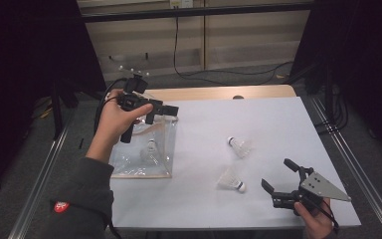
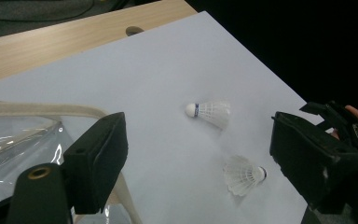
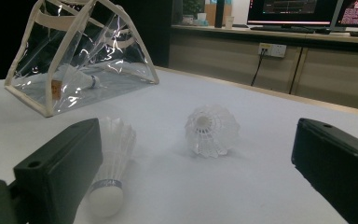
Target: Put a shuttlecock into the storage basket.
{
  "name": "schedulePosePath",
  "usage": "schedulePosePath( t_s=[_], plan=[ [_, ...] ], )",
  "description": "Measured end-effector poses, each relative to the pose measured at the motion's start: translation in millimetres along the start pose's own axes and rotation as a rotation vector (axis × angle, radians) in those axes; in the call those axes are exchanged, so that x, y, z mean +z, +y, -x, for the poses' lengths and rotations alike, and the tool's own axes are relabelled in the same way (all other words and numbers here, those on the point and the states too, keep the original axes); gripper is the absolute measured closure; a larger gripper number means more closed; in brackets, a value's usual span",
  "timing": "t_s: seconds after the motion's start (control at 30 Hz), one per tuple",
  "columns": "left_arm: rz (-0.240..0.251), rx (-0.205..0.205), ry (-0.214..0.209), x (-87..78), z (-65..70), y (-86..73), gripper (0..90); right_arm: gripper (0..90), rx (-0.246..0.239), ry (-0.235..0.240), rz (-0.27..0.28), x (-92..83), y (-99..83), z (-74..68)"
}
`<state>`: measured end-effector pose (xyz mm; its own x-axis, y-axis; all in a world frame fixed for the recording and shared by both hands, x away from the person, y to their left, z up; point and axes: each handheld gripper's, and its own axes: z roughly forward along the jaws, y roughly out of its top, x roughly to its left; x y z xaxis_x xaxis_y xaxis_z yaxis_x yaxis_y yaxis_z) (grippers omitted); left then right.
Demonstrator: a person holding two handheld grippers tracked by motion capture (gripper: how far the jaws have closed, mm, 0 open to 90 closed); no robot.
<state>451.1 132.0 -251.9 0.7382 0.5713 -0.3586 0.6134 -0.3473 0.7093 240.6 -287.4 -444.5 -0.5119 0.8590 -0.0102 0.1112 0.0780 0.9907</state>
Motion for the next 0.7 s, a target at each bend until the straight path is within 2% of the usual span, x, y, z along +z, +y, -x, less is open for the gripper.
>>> schedulePosePath(
  t_s=[0.7],
  plan=[
    [-0.022,0.044,-0.053,9.1,15.3,-11.3,10.3,1.6,-0.003,0.002,-0.003,0.2,-0.1,-0.3]
  ],
)
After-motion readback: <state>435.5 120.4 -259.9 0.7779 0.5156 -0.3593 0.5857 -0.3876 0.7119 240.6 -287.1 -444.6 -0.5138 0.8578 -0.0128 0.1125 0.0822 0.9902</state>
